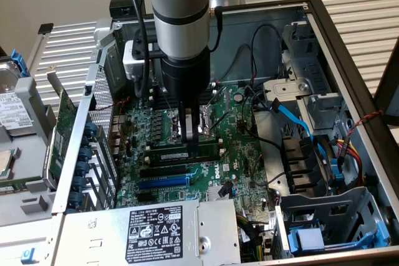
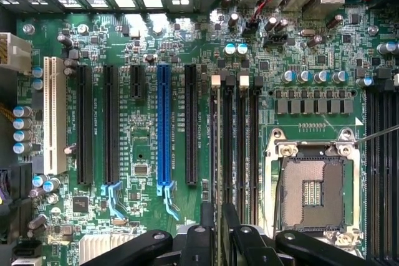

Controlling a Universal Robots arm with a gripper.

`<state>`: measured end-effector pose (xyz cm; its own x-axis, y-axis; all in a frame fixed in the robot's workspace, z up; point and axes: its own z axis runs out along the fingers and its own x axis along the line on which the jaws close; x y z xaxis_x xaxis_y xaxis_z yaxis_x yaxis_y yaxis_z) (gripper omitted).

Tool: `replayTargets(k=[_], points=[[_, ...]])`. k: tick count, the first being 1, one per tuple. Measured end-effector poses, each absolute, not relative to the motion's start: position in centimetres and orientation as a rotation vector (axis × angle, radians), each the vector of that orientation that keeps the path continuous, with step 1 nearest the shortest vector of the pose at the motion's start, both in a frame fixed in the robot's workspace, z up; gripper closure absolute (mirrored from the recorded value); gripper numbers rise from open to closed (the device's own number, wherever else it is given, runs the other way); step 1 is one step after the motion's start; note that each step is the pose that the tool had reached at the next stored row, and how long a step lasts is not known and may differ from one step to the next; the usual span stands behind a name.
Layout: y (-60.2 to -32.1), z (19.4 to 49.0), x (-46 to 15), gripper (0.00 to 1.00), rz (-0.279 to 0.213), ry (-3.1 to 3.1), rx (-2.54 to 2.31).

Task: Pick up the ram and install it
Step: 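Insert the ram into the slot, then press down the ram until it locks into place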

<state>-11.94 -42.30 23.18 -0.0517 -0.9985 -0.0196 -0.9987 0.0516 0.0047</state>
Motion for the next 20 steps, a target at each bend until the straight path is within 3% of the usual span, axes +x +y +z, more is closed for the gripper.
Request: replayTargets(k=[20], points=[[-42.29,23.74,-12.17,0.79,0.026,2.27,-2.155]])
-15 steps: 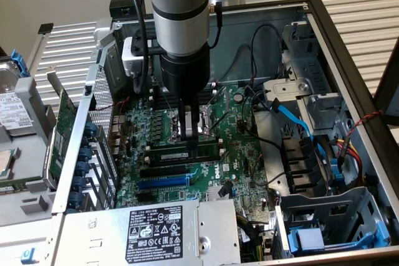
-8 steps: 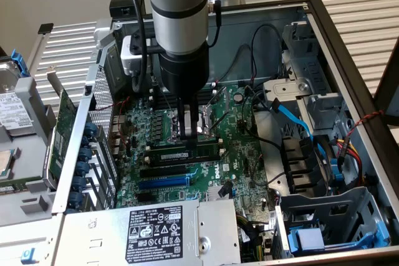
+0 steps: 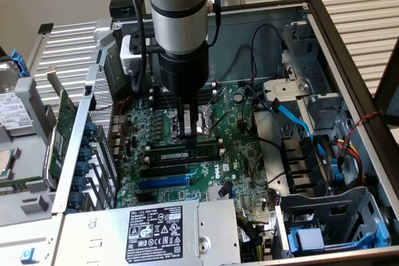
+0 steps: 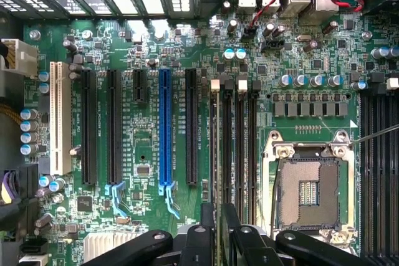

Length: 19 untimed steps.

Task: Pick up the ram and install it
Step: 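Press down the ram until it locks into place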

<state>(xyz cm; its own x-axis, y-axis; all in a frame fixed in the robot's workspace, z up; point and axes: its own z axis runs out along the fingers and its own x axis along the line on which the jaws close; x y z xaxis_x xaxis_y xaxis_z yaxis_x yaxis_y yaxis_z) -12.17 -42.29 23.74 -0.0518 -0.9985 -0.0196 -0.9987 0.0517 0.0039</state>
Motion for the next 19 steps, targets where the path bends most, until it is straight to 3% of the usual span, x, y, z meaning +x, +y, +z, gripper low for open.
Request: replayTargets(k=[8,12,19], points=[[-42.29,24.12,-12.3,0.79,0.026,2.27,-2.155],[-42.29,24.19,-12.48,0.9,0.026,2.27,-2.155],[-42.29,24.2,-13.06,0.9,0.026,2.27,-2.155]])
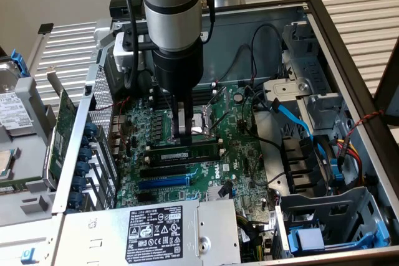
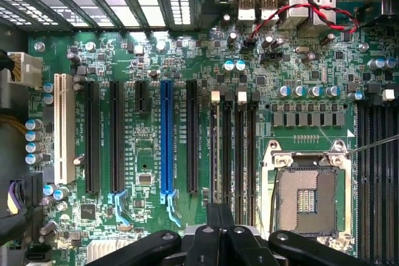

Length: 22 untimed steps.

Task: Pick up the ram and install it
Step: 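Press down the ram until it locks into place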

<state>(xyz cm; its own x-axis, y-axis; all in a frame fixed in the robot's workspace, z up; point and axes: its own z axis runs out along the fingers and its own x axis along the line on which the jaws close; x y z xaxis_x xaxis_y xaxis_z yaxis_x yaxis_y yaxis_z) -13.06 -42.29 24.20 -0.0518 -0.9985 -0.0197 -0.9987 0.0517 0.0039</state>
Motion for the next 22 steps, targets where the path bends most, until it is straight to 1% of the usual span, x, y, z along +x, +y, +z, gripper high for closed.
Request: replayTargets(k=[22], points=[[-42.08,23.33,-13.41,0.9,0.016,2.263,-2.15]])
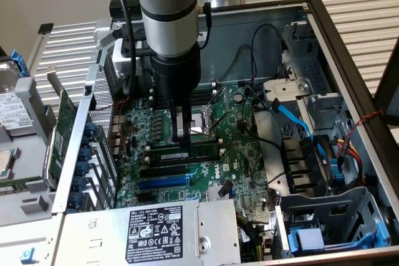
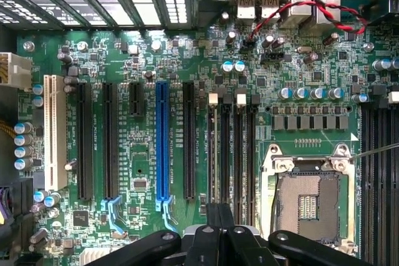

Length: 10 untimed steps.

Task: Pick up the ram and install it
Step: 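Press down the ram until it locks into place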

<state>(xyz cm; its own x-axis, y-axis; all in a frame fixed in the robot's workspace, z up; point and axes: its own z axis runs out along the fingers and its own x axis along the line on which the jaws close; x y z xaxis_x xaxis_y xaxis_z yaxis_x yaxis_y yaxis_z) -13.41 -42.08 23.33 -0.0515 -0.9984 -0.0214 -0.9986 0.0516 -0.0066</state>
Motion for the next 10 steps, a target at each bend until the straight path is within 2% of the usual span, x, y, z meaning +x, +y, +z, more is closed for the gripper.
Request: replayTargets(k=[10], points=[[-42.08,22.96,-13.45,0.9,0.015,2.263,-2.15]])
